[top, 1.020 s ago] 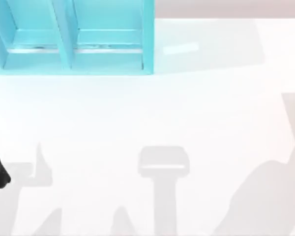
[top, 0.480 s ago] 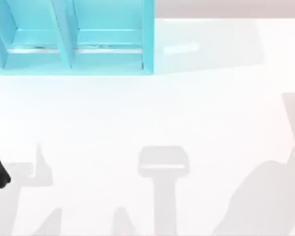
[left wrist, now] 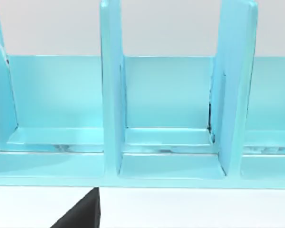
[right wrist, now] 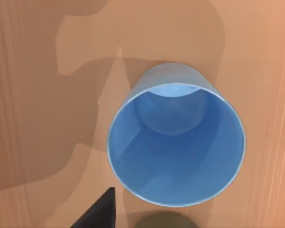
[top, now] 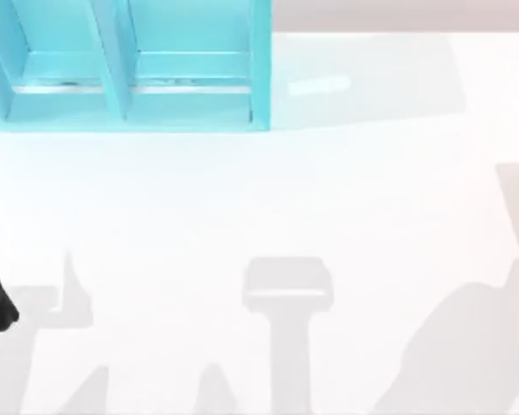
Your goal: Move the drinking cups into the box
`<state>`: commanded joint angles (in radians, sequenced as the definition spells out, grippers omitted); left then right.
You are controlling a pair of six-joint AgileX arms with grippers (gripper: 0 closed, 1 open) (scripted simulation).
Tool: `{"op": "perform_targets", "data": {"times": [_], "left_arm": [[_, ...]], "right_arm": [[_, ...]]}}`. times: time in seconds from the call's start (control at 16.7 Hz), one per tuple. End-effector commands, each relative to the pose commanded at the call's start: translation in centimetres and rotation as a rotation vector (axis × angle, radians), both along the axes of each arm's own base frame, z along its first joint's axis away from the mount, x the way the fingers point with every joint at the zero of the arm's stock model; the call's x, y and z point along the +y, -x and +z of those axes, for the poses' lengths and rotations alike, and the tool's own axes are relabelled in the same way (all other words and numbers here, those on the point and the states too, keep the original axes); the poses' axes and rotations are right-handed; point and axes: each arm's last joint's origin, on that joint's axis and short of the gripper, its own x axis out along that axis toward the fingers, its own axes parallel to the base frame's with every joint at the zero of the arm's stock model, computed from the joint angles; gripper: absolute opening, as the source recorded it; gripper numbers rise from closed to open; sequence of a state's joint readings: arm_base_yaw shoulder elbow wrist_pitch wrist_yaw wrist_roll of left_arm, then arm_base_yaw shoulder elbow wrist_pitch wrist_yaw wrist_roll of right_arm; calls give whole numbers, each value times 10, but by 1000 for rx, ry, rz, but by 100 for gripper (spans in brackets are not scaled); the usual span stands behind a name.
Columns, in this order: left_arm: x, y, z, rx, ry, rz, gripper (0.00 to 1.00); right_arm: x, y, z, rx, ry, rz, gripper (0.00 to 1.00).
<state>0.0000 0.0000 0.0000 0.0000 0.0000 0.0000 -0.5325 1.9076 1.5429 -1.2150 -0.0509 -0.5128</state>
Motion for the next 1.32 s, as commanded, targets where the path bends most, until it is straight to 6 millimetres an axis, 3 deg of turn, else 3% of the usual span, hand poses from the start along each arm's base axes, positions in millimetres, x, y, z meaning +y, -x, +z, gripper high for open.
{"op": "perform_targets", "data": {"times": [0.48,1.32], "left_arm": [[0,0,0,0,0,0,100],[0,0,0,0,0,0,100]], "right_arm": [[-4,-1,4,14,-8,-6,100],[-1,0,100,1,0,-2,100]]}}
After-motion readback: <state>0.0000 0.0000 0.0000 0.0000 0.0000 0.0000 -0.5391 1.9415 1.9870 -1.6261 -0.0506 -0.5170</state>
